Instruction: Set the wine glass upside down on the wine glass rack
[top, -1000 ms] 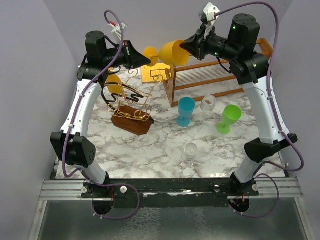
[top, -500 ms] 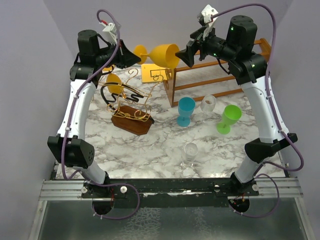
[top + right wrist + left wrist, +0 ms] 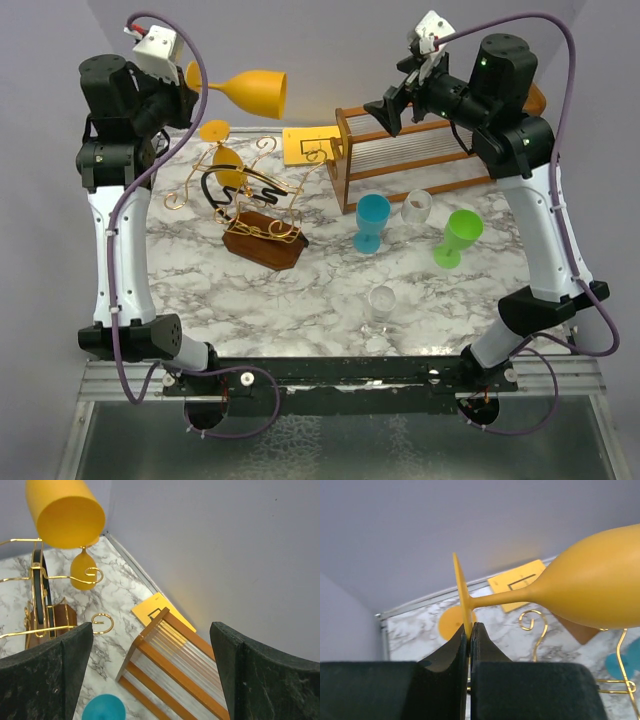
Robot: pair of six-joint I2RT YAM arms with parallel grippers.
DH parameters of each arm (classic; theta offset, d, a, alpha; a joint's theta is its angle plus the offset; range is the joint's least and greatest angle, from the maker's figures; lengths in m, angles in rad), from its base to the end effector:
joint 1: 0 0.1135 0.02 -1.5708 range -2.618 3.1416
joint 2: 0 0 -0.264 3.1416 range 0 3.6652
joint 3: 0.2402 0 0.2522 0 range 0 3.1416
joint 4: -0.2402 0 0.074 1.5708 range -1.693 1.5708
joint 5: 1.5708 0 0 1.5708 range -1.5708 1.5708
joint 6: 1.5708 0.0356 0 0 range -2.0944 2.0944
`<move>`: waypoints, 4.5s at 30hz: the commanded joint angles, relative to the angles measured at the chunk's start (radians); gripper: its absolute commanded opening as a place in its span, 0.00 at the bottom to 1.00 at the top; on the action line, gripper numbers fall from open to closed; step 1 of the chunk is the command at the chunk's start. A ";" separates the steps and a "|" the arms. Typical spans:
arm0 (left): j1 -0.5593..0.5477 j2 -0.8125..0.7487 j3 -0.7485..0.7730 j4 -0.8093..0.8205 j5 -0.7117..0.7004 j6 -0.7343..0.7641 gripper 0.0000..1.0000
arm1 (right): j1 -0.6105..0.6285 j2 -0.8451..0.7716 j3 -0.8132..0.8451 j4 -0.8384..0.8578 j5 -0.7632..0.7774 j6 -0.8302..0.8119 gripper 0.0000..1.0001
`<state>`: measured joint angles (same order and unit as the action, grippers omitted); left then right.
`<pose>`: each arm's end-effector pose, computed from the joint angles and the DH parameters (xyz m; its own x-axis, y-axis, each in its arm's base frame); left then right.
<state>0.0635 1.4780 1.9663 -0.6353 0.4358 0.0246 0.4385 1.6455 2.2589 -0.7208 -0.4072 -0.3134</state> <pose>0.2892 0.0033 0.5287 -0.1373 0.0136 -0.9904 0.3627 0.9311 -0.0375 0.2761 0.1450 0.5554 0.1378 -0.2481 -0.9589 -0.7399 0.6178 -0.2661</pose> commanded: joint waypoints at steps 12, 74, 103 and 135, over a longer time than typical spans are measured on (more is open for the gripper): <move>0.142 -0.183 -0.049 -0.040 -0.640 0.457 0.00 | 0.000 -0.096 -0.286 -0.091 -0.196 -0.177 1.00; 0.158 -0.031 -0.410 -0.053 -0.417 1.376 0.00 | 0.000 -0.307 -0.868 0.096 -0.366 -0.222 1.00; -0.012 -0.024 -0.256 -0.395 -0.386 1.482 0.00 | 0.000 -0.306 -0.879 0.089 -0.379 -0.236 1.00; -0.037 -0.148 -0.300 -0.538 -0.393 1.419 0.00 | 0.000 -0.326 -0.904 0.108 -0.388 -0.237 1.00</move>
<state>0.0307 1.3697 1.6852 -1.1442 0.0326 1.4532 0.4385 1.3479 1.3663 -0.6483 -0.7696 -0.5465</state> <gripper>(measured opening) 0.021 0.994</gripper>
